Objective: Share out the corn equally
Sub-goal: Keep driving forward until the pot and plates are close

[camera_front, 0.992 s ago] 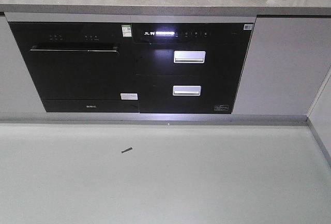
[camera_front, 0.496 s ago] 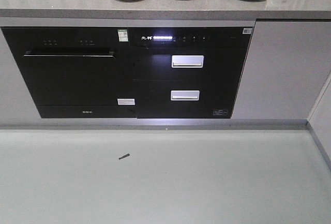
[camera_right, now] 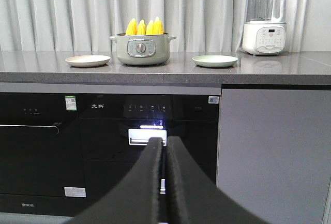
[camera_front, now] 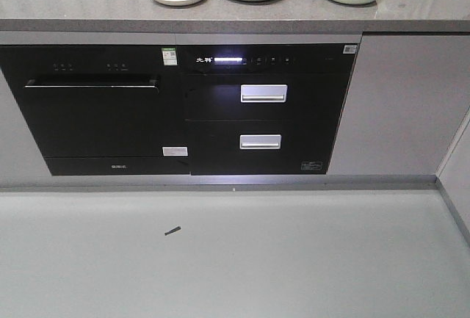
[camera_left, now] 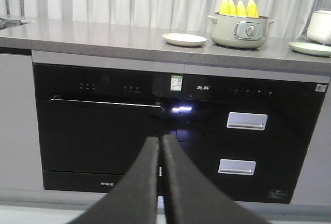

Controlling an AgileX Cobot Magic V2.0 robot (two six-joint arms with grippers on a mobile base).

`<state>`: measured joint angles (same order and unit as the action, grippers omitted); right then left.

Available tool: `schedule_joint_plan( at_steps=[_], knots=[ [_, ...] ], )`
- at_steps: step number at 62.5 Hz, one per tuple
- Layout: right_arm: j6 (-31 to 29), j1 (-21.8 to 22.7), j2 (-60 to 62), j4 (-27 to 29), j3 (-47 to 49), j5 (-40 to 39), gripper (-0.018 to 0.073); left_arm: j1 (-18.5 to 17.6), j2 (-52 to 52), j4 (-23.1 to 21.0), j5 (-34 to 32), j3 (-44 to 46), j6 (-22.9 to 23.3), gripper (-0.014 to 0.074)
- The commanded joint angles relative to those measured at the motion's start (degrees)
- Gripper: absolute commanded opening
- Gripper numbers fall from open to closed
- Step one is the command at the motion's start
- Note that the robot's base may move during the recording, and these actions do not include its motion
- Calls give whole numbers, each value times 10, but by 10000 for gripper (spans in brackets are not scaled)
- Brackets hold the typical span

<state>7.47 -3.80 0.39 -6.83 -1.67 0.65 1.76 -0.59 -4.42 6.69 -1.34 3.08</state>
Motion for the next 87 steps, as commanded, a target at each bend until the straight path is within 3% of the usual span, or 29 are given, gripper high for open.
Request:
schedule_joint_plan(
  at_steps=[1,87],
  knots=[
    [0,4,-6,-2,-6,-45,-5,1,-9,-5,-39,-7,0,-6],
    [0,4,-6,-2,-6,-45,-5,1,-9,-5,-39,-7,0,-6]
  ],
)
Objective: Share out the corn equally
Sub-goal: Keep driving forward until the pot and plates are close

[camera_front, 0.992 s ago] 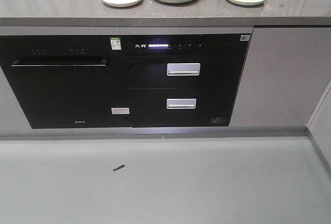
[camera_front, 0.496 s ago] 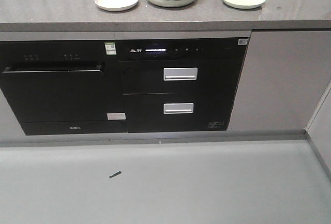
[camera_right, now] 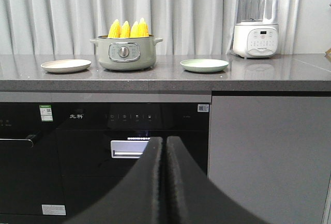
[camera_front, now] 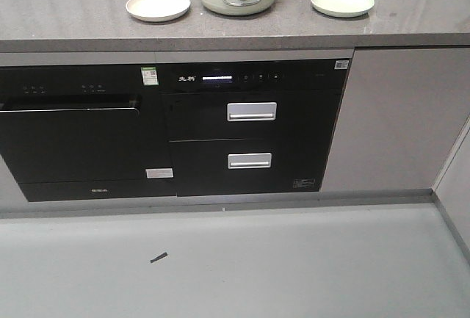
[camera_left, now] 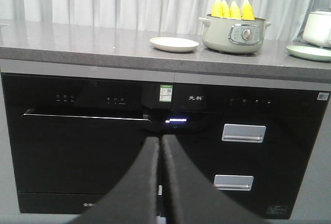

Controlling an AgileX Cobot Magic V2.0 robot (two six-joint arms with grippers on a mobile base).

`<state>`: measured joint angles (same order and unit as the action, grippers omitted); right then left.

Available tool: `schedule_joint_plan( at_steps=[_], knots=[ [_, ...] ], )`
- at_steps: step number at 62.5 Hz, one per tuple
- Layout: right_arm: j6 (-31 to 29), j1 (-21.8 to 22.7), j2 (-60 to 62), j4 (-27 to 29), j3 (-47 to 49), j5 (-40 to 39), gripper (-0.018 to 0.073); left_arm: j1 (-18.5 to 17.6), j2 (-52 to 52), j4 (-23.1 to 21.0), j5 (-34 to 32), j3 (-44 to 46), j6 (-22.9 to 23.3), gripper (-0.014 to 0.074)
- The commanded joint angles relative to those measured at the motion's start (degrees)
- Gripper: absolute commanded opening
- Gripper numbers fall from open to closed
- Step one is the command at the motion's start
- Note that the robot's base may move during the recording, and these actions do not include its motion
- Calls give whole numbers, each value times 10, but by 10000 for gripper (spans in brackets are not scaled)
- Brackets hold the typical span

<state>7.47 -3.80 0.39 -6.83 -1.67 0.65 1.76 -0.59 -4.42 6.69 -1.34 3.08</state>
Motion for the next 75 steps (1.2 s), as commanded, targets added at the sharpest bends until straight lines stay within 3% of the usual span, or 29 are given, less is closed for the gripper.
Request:
schedule_joint_plan(
  at_steps=[1,75],
  knots=[
    [0,4,-6,-2,-6,-45,-5,1,-9,-5,-39,-7,0,-6],
    [0,4,-6,-2,-6,-45,-5,1,-9,-5,-39,-7,0,-6]
  ],
)
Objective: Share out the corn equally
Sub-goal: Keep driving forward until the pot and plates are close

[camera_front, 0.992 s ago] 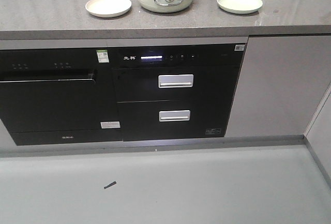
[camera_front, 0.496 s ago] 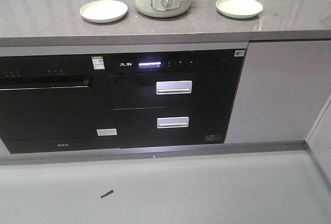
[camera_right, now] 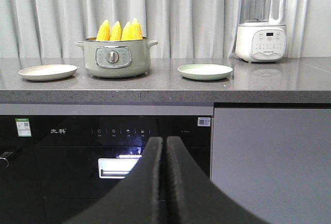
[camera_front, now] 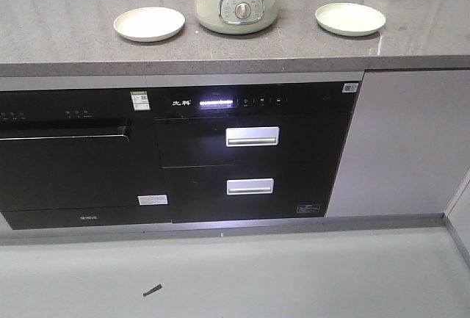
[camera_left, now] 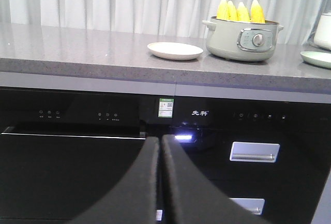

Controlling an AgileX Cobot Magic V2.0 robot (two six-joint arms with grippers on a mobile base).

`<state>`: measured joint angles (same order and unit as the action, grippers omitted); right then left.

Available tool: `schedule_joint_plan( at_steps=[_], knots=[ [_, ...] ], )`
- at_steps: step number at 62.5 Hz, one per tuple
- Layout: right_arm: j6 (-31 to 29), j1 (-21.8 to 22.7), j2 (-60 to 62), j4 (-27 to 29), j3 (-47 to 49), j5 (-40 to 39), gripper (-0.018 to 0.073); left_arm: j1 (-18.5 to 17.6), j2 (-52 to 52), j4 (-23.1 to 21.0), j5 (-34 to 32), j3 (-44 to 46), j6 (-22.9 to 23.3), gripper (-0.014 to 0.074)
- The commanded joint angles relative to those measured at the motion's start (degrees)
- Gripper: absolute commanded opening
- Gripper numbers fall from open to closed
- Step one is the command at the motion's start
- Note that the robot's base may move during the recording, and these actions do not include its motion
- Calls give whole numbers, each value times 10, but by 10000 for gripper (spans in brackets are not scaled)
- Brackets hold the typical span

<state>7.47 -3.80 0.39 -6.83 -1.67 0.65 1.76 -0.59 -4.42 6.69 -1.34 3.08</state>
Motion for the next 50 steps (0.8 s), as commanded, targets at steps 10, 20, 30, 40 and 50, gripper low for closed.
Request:
schedule_joint_plan(
  at_steps=[10,20,30,40,50],
  knots=[
    [0,4,-6,-2,-6,-45,-5,1,-9,-5,-39,-7,0,-6],
    [0,4,-6,-2,-6,-45,-5,1,-9,-5,-39,-7,0,-6],
    [0,4,-6,-2,-6,-45,-5,1,-9,-5,-39,-7,0,-6],
    [0,4,-6,-2,-6,-45,-5,1,-9,-5,-39,-7,0,-6],
    [0,4,-6,-2,-6,-45,-5,1,-9,-5,-39,-7,0,-6]
  ],
)
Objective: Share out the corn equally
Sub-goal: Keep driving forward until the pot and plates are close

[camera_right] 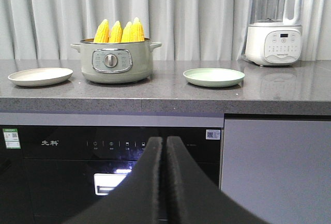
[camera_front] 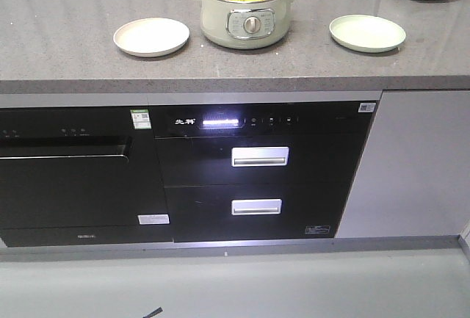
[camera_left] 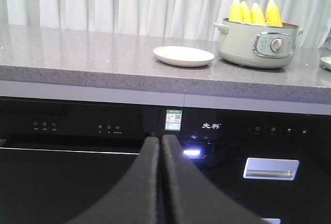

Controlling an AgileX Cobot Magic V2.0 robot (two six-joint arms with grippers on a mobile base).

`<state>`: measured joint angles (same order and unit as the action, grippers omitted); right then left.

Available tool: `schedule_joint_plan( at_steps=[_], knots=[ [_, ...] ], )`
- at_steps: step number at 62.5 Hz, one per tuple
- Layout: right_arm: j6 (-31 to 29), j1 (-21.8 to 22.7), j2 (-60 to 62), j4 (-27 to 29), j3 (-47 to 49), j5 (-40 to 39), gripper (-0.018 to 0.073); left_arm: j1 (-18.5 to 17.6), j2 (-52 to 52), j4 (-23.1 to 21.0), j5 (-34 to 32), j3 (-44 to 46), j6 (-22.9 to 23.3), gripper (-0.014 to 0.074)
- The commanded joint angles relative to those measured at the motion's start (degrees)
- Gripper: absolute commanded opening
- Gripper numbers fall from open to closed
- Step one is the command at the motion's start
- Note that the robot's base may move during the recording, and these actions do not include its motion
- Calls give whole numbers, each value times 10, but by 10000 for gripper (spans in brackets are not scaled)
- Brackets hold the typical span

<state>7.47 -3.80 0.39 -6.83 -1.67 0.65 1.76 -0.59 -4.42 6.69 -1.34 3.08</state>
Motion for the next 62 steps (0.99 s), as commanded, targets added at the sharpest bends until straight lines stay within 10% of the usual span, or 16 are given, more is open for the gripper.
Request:
schedule_joint_plan(
  at_steps=[1,62],
  knots=[
    [0,4,-6,-2,-6,-45,-5,1,-9,-5,-39,-7,0,-6],
    [0,4,-6,-2,-6,-45,-5,1,-9,-5,-39,-7,0,-6]
  ],
)
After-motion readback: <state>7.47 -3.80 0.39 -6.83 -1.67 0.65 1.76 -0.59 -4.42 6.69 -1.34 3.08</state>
